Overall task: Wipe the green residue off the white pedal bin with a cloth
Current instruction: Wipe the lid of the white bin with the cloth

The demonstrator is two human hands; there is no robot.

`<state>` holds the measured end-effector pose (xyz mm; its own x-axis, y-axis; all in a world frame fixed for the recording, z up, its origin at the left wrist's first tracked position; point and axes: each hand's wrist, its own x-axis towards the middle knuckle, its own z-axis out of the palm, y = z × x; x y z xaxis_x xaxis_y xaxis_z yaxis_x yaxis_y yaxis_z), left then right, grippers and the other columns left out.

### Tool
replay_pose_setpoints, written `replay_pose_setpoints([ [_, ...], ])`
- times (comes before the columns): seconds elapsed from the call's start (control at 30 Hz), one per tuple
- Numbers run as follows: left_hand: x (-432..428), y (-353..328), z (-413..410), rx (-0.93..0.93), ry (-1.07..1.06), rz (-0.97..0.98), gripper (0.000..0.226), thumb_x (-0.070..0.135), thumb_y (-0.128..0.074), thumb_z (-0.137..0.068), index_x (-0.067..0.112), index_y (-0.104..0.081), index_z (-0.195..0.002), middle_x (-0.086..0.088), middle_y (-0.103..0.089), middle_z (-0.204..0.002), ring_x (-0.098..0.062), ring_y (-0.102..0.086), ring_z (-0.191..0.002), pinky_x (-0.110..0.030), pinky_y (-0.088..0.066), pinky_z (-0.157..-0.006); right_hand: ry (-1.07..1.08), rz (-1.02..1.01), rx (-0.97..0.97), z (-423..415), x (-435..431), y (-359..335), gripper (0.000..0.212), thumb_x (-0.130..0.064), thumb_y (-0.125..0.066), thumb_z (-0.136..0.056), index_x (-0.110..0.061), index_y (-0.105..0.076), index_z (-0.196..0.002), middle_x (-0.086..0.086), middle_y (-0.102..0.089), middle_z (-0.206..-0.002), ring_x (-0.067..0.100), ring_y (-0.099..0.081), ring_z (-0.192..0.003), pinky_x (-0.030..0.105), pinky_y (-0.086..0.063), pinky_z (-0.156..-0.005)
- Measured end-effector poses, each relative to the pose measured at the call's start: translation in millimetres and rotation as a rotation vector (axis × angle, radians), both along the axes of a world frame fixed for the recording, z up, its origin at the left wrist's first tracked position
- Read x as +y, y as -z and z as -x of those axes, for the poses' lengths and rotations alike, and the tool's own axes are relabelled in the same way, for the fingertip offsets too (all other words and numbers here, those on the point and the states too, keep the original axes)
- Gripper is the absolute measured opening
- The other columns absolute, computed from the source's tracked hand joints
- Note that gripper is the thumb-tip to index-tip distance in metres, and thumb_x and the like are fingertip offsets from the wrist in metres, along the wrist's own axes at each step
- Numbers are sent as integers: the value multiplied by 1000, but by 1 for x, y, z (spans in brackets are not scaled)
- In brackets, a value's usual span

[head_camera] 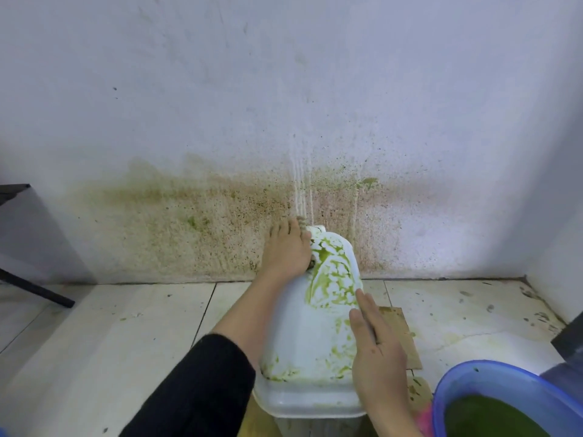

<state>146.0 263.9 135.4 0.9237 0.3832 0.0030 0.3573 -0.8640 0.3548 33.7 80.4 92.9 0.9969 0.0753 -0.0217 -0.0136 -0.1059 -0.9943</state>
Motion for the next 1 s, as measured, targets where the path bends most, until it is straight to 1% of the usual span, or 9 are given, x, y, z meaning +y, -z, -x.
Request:
replay_pose_setpoints([
  [0.1,0,3,6,50,198,-60,57,36,-14,-108,11,-5,-158,-6,0,-167,-22,2,-154,-41,0,-125,-3,24,-19,-4,0,5,32,-43,-47,-98,-48,-53,-129,-24,-42,-148,-8,-38,-131,14,-29,-96],
  [0.3,-35,11,116,-14,412,30,55,41,-17,-106,23,-2,-157,14,10,-162,1,16,-147,-25,10,-122,3,-9,-13,0,-1,6,33,-39,-47,-100,-44,-54,-132,-22,-43,-149,-3,-37,-136,17,-28,-99],
  [0.43,-57,9,194,-39,381,33,59,59,-2,-98,36,8,-151,28,22,-153,15,25,-140,-14,15,-117,-8,-23,-10,3,-1,5,33,-37,-45,-102,-45,-53,-132,-22,-41,-150,-9,-35,-131,18,-26,-101],
  [0.5,-50,11,183,-46,318,-9,68,60,1,-92,31,6,-154,20,19,-158,7,20,-146,-20,12,-120,-7,-28,-11,3,-1,3,33,-38,-45,-102,-44,-54,-133,-22,-41,-150,-10,-36,-128,18,-27,-101],
  [0.6,-32,8,118,-30,200,-66,59,34,-19,-106,10,-4,-157,-10,2,-166,-22,3,-154,-38,-2,-124,-9,-34,-5,2,-1,1,34,-38,-45,-102,-42,-54,-134,-21,-42,-150,-8,-38,-128,18,-28,-100],
  [0.67,-16,7,65,-38,132,-35,54,25,-23,-107,4,-11,-155,-21,-10,-163,-33,-9,-151,-44,-11,-122,-12,-32,-5,3,-2,1,34,-37,-44,-102,-42,-53,-135,-22,-41,-150,-10,-37,-125,16,-28,-98],
  [0.73,-6,6,20,-5,70,-9,57,31,-19,-107,5,-11,-156,-19,-9,-164,-33,-11,-151,-47,-14,-122,-18,-37,-8,3,-3,2,34,-38,-43,-103,-42,-52,-135,-23,-40,-151,-16,-36,-120,13,-28,-96],
  [0.8,-5,9,-6,-1,116,-26,57,32,-18,-107,5,-13,-156,-16,-11,-164,-33,-12,-151,-46,-15,-122,-19,-51,-4,3,-4,3,34,-38,-43,-103,-42,-52,-136,-23,-40,-150,-22,-36,-116,7,-27,-93],
  [1.0,-21,8,8,32,368,-15,53,31,-21,-109,15,-11,-158,-2,-4,-167,-19,1,-154,-31,0,-122,17,-89,14,3,-4,3,45,-50,-32,-102,-37,-49,-141,-22,-44,-148,-8,-36,-133,15,-28,-105],
])
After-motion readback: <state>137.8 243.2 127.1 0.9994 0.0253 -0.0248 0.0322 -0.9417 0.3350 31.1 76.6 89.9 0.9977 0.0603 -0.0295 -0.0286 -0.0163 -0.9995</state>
